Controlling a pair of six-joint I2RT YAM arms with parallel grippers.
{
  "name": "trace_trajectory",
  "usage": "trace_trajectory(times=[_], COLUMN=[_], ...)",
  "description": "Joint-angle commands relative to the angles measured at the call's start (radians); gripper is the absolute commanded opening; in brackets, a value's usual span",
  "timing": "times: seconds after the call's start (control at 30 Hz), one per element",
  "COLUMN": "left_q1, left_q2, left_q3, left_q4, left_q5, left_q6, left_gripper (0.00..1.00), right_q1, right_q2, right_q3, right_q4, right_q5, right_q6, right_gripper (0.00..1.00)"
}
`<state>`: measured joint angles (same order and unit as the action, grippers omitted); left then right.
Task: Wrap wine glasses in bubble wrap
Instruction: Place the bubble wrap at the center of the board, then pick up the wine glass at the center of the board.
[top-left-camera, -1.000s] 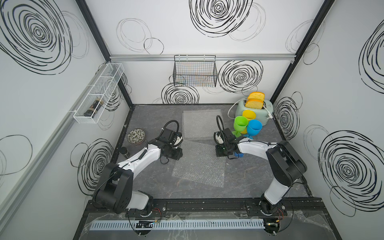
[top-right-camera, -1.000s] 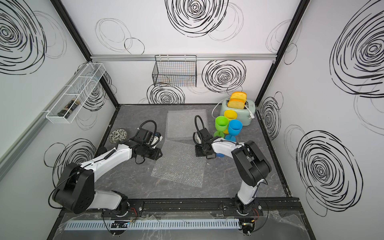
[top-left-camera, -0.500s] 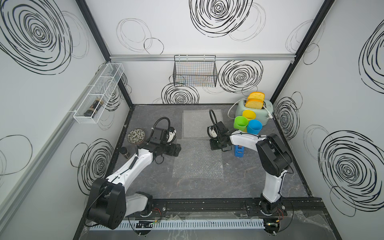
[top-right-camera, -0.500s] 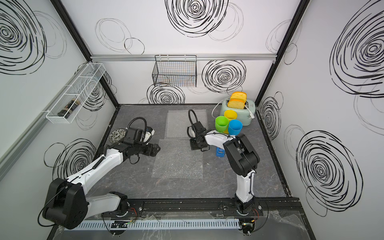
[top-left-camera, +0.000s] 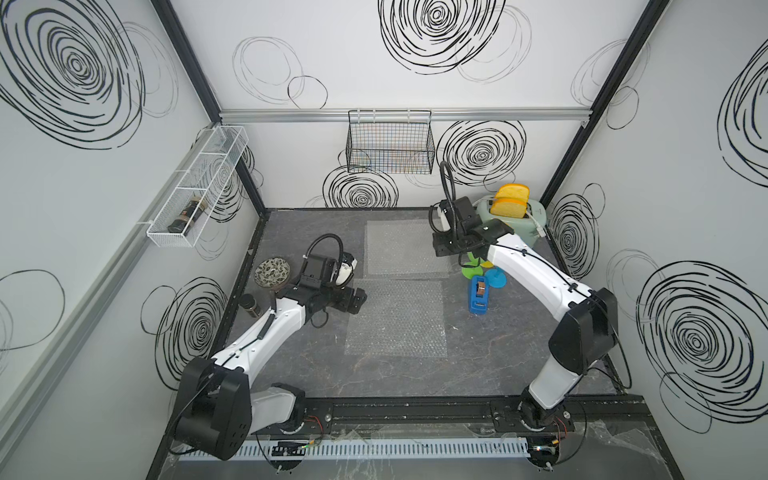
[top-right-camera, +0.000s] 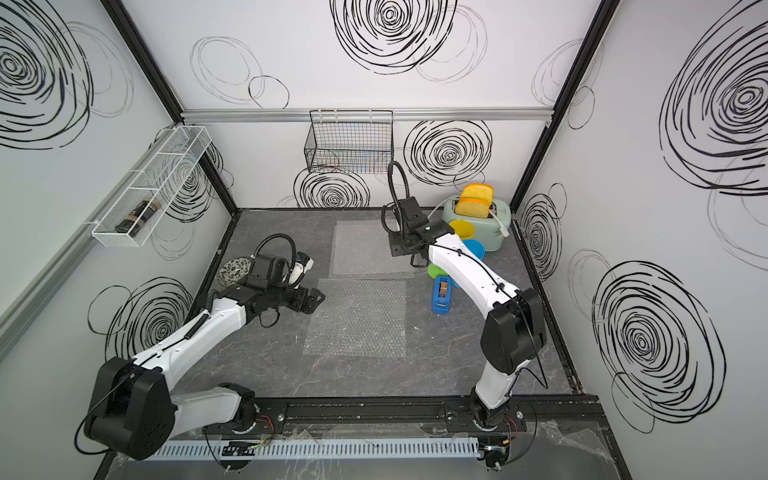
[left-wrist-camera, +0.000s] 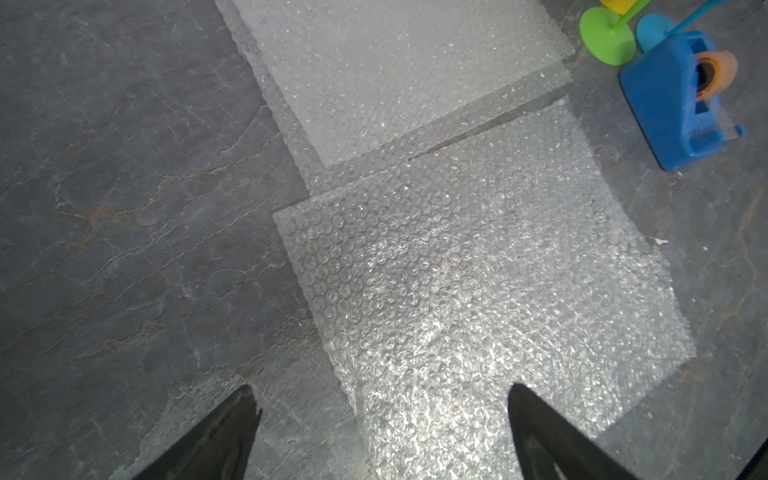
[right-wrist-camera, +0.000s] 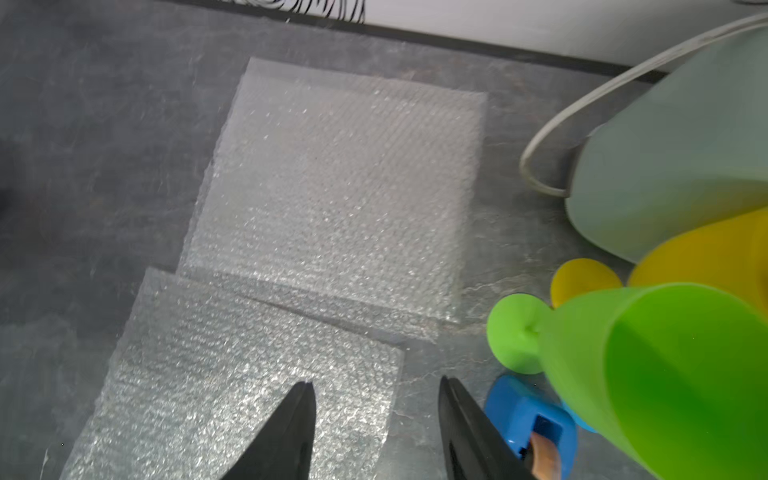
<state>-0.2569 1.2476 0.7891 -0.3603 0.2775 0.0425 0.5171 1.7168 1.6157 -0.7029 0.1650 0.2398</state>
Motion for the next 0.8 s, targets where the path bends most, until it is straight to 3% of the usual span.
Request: trace_trajectory(times=[0.0, 0.3, 0.43, 0.5, 0.77], left_q1=[0.004, 0.002, 0.004, 0.006, -0.013], left_q2=[-0.039, -0.055, -0.06, -0.063, -0.073], left_q3=[-0.03, -0.042, -0.025, -0.039, 0.021], left_q4=[0.05, 0.059, 0.036, 0.055, 0.023], left_q5=[0.04, 0.034, 0.037, 0.041, 0.068], left_q6=[0.038, 0.038, 0.03, 0.031, 0.056], left_gripper=[0.97, 0.97, 0.97, 0.97, 0.97], right_q1=[-0.055, -0.134, -0.155, -0.159, -0.14], right_q2=[0.034, 0.125, 0.171, 0.19, 0.173], right_q3=[0.054, 0.105, 0.121, 0.126, 0.227], right_q4=[-0.115, -0.133, -0.141, -0.14, -0.228], right_q5=[0.076, 0.061, 0.04, 0.05, 0.029], right_q6=[-0.036, -0.053, -0.059, -0.066, -0.056], right_gripper=[0.54, 0.55, 0.51, 0.46, 0.04])
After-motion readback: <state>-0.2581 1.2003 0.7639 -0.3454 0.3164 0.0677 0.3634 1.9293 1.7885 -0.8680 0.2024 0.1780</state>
